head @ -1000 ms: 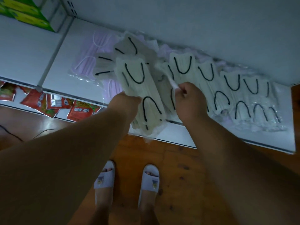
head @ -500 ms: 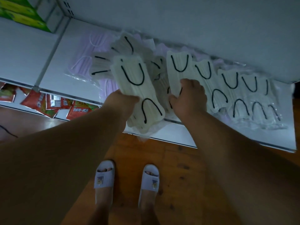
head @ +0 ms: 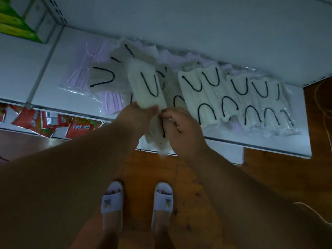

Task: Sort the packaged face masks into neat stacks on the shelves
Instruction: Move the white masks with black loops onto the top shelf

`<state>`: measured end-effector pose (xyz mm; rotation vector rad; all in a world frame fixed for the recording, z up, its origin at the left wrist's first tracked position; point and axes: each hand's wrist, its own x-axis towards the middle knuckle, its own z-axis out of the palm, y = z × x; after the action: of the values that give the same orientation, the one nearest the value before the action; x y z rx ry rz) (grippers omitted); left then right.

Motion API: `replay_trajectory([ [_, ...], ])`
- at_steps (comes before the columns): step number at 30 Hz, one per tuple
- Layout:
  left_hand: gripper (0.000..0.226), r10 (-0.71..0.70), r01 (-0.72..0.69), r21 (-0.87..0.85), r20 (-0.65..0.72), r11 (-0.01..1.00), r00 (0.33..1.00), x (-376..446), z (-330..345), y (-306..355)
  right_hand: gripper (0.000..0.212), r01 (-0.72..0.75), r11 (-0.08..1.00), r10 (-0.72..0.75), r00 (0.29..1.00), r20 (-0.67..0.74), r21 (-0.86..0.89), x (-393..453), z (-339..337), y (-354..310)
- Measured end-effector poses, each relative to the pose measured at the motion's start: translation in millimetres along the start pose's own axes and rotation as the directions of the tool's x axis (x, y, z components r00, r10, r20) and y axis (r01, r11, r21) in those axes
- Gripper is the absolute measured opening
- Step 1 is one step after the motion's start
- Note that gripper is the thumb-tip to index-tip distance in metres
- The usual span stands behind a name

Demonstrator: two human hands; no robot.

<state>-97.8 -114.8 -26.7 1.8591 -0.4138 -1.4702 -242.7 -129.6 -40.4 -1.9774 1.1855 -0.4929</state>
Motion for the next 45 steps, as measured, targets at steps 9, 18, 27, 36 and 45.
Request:
replay_trajectory([
  [9,0.024,0.02,-0.014,0.134,-0.042,0.991,0.999,8.2,3.8,-4.4,0.052,-0.337,0.729,0.311,0.938,-0.151,-0.595,23.1,-29.8,61.7],
  [18,0.021,0.004,-0.001,0.118,-0.021,0.993,1.0,9.5,11.9,-6.0,0.011,-0.305,0.95,0.263,0.904,-0.338,-0.075,12.4,-26.9,28.7],
  [27,0.022,0.033,-0.033,0.016,-0.019,0.999,0.999,-1.2,26.6,13.0,0.027,-0.039,0.999,0.04,0.989,-0.141,0.009,6.4,-16.4,2.8],
  [36,0.029,-0.025,0.021,-0.032,-0.115,0.999,0.993,4.9,21.2,-0.3,0.034,-0.439,0.898,0.437,0.898,0.039,0.043,28.2,-35.8,15.2],
  [45,0.014,-0.059,0.053,-0.064,-0.095,0.997,0.994,0.1,14.0,0.9,0.02,-0.387,0.845,0.409,0.912,0.019,0.368,16.0,-14.3,-8.8],
])
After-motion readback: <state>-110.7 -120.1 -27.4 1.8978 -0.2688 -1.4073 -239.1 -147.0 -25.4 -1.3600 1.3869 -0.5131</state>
